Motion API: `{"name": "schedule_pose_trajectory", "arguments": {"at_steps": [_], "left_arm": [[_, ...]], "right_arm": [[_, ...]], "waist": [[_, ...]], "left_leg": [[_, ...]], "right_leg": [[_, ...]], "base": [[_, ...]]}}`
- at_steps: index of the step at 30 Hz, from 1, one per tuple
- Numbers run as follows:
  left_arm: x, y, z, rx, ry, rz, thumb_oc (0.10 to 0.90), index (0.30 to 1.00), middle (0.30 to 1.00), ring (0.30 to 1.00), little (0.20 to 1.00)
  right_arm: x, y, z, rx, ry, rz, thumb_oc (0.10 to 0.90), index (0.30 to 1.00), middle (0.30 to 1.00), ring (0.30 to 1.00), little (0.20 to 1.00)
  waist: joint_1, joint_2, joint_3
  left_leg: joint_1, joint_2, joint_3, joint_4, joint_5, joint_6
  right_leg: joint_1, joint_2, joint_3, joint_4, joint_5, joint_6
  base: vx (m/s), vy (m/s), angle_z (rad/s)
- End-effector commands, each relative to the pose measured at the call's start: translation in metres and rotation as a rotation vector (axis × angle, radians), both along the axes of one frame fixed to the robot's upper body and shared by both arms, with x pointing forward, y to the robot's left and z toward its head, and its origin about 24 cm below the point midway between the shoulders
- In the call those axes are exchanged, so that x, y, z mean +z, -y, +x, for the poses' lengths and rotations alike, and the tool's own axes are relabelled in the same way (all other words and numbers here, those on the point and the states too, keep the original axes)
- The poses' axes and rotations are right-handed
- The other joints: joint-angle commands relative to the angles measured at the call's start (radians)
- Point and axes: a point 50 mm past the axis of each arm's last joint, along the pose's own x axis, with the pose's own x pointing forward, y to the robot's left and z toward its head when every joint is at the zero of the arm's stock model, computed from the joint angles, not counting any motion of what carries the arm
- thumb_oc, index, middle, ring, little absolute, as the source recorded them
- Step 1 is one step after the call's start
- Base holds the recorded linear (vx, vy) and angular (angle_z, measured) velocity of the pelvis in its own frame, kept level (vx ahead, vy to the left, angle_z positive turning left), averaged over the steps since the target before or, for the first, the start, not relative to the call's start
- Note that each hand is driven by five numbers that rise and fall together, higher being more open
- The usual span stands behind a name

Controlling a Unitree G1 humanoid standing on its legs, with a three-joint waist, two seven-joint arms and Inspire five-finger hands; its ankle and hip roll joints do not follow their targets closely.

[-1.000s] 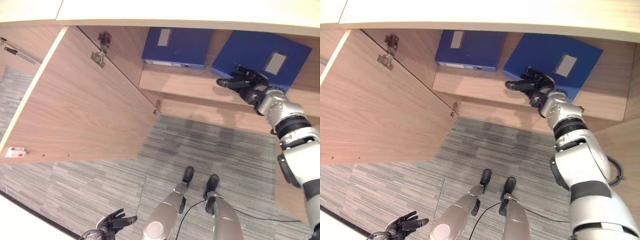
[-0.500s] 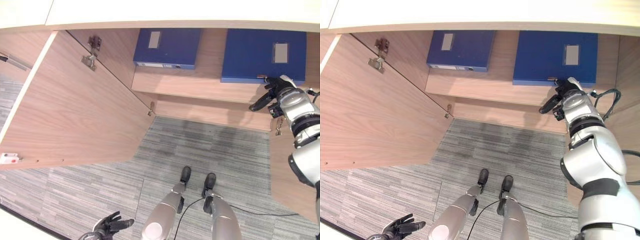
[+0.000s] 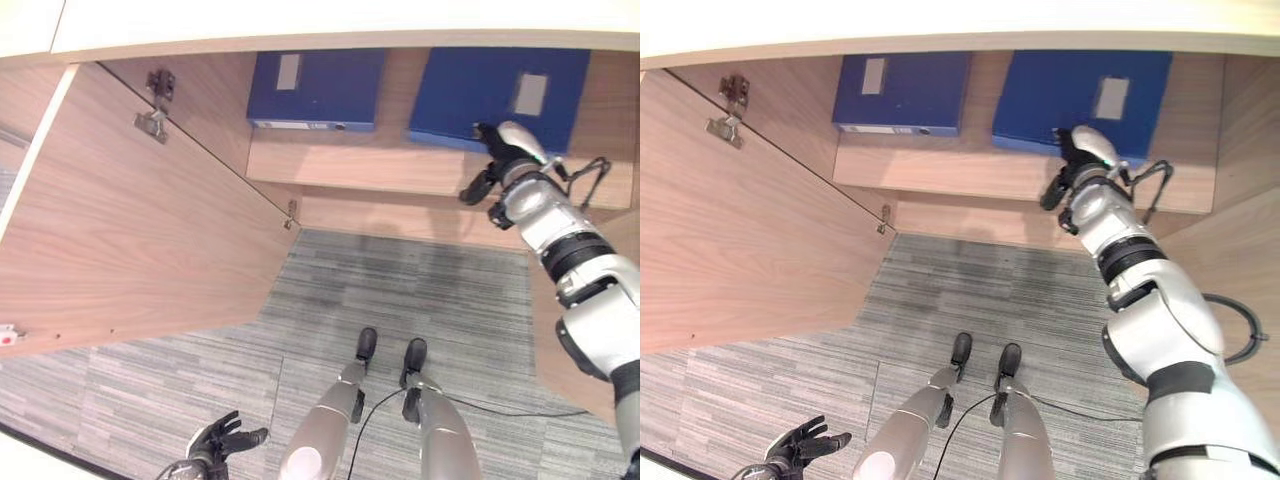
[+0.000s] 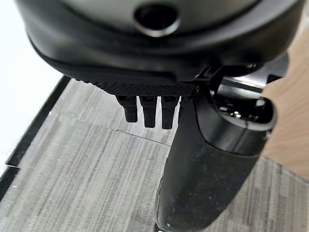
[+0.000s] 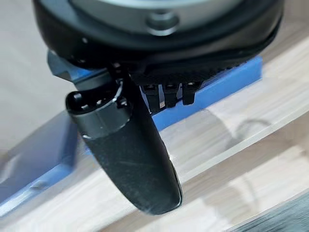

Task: Put the empty folder in the office cabinet

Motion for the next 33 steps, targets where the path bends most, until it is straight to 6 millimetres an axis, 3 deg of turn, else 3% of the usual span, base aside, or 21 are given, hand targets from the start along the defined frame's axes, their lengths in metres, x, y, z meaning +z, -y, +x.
{"name": "schedule_pose_trajectory", "arguments": {"at_steps": [1,8,13,17,22,27,33], "left_arm": [[-0.001,-0.030,-0.044,0.042,-0.124,0.097,0.800,0.900,0.900,0.900,0.900],[-0.001,-0.035,-0.043,0.037,-0.144,0.117,0.800,0.900,0.900,0.900,0.900],[0.000,-0.035,-0.039,0.040,-0.140,0.130,0.800,0.900,0.900,0.900,0.900],[0.000,-0.033,-0.037,0.036,-0.126,0.131,0.800,0.900,0.900,0.900,0.900],[0.001,-0.031,-0.034,0.020,-0.111,0.126,0.800,0.900,0.900,0.900,0.900],[0.000,-0.030,-0.035,0.013,-0.119,0.130,0.800,0.900,0.900,0.900,0.900],[0.002,-0.028,-0.029,0.000,-0.089,0.133,0.800,0.900,0.900,0.900,0.900]], "right_arm": [[0.022,-0.020,0.000,0.110,0.102,-0.023,0.800,0.900,0.900,0.900,0.900],[0.015,-0.016,0.009,0.008,0.025,0.155,0.800,0.900,0.900,0.900,0.900],[0.022,0.011,0.007,-0.135,0.042,0.136,0.800,0.900,0.900,0.900,0.900],[0.035,0.044,0.000,-0.243,0.098,0.098,0.800,0.900,0.900,0.900,0.900],[0.037,0.066,-0.007,-0.298,0.097,0.039,0.800,0.900,0.900,0.900,0.900],[0.052,0.081,-0.013,-0.348,0.153,0.038,0.800,0.900,0.900,0.900,0.900],[0.096,0.095,-0.024,-0.429,0.232,-0.228,0.800,0.900,0.900,0.900,0.900]], "waist": [[0.020,-0.036,0.010],[0.039,-0.034,0.009],[0.053,-0.032,0.011],[0.065,-0.034,0.018],[0.067,-0.036,0.021],[0.072,-0.037,0.024],[0.086,-0.032,0.034]], "left_leg": [[-0.011,-0.007,-0.021,0.010,-0.101,-0.021],[-0.021,-0.008,-0.026,0.020,-0.099,-0.022],[-0.023,-0.010,-0.031,0.019,-0.096,-0.024],[-0.022,-0.011,-0.040,0.013,-0.092,-0.024],[-0.020,-0.012,-0.047,0.001,-0.087,-0.026],[-0.020,-0.010,-0.048,-0.017,-0.081,-0.026],[-0.038,-0.010,-0.051,-0.028,-0.071,-0.029]], "right_leg": [[0.119,-0.061,-0.055,-0.098,-0.042,0.073],[0.115,-0.062,-0.057,-0.101,-0.035,0.072],[0.116,-0.061,-0.065,-0.101,-0.036,0.072],[0.123,-0.062,-0.074,-0.109,-0.036,0.075],[0.128,-0.062,-0.082,-0.116,-0.037,0.077],[0.125,-0.061,-0.086,-0.125,-0.034,0.080],[0.106,-0.061,-0.091,-0.139,-0.024,0.084]], "base": [[0.00,0.000,0.00],[0.00,0.000,0.00],[0.00,-0.007,0.04],[0.01,-0.006,0.03],[0.01,-0.005,0.04],[0.01,0.000,0.01],[0.00,0.000,0.02]]}}
